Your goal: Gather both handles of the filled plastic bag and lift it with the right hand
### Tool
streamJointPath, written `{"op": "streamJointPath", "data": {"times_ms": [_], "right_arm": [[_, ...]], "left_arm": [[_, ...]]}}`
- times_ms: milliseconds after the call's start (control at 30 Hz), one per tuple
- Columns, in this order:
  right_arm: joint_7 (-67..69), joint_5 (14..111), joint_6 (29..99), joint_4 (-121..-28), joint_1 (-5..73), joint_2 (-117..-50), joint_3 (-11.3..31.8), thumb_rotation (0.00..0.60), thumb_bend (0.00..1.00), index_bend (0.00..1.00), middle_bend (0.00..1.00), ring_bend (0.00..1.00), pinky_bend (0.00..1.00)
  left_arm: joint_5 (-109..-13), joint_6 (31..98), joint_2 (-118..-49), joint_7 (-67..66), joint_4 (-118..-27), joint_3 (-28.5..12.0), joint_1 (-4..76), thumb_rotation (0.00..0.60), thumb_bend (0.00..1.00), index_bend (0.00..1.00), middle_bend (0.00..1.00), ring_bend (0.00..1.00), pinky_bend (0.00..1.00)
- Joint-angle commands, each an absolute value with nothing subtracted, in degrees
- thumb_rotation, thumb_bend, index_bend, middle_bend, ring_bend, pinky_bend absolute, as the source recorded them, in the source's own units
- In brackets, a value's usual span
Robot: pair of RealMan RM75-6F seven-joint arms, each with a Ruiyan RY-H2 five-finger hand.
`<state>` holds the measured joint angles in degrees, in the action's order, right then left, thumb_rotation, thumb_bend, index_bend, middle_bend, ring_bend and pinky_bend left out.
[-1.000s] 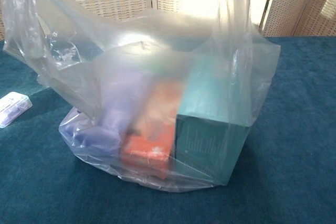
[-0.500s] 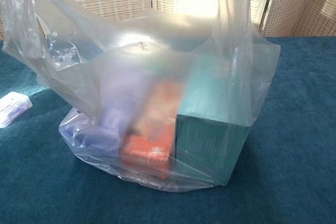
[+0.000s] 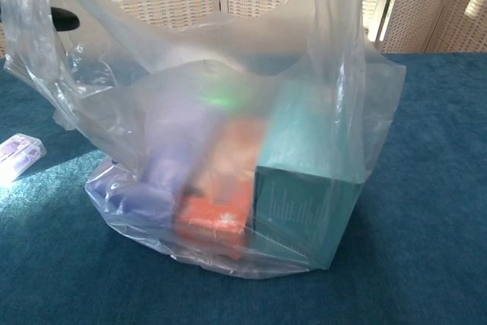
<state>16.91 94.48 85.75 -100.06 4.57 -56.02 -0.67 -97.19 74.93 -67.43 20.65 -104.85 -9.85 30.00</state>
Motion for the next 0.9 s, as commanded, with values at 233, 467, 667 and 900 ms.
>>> {"op": "streamJointPath", "data": {"times_ms": [233,467,667,900], "right_arm": [[18.6,94.4,86.0,-99.4,4.6,-56.1,-0.6,0.600,0.05,0.00,0.05,0.03,0.12],[19.2,94.3,86.4,-98.9,4.3,-56.2,-0.6,0.600,0.05,0.00,0.05,0.03,0.12],[19.7,94.5,86.7,-98.8,4.4,-56.1,-0.5,0.600,0.05,0.00,0.05,0.03,0.12],[23.9,98.8,85.8,-99.7,6.1,-54.7,-1.5,0.600,0.05,0.00,0.05,0.03,0.12]], "left_arm": [[-93.4,72.9,-71.2,20.2,-103.9,-12.3,33.3,0.600,0.10,0.28,0.21,0.24,0.17],[-91.0,74.0,-74.2,19.7,-102.7,-14.2,34.6,0.600,0.11,0.31,0.23,0.25,0.17],[-90.5,75.3,-74.3,20.0,-101.9,-14.5,34.5,0.600,0.27,0.33,0.25,0.26,0.17],[-90.5,77.9,-71.9,19.9,-101.6,-14.6,33.0,0.600,0.46,0.34,0.26,0.26,0.17]]}}
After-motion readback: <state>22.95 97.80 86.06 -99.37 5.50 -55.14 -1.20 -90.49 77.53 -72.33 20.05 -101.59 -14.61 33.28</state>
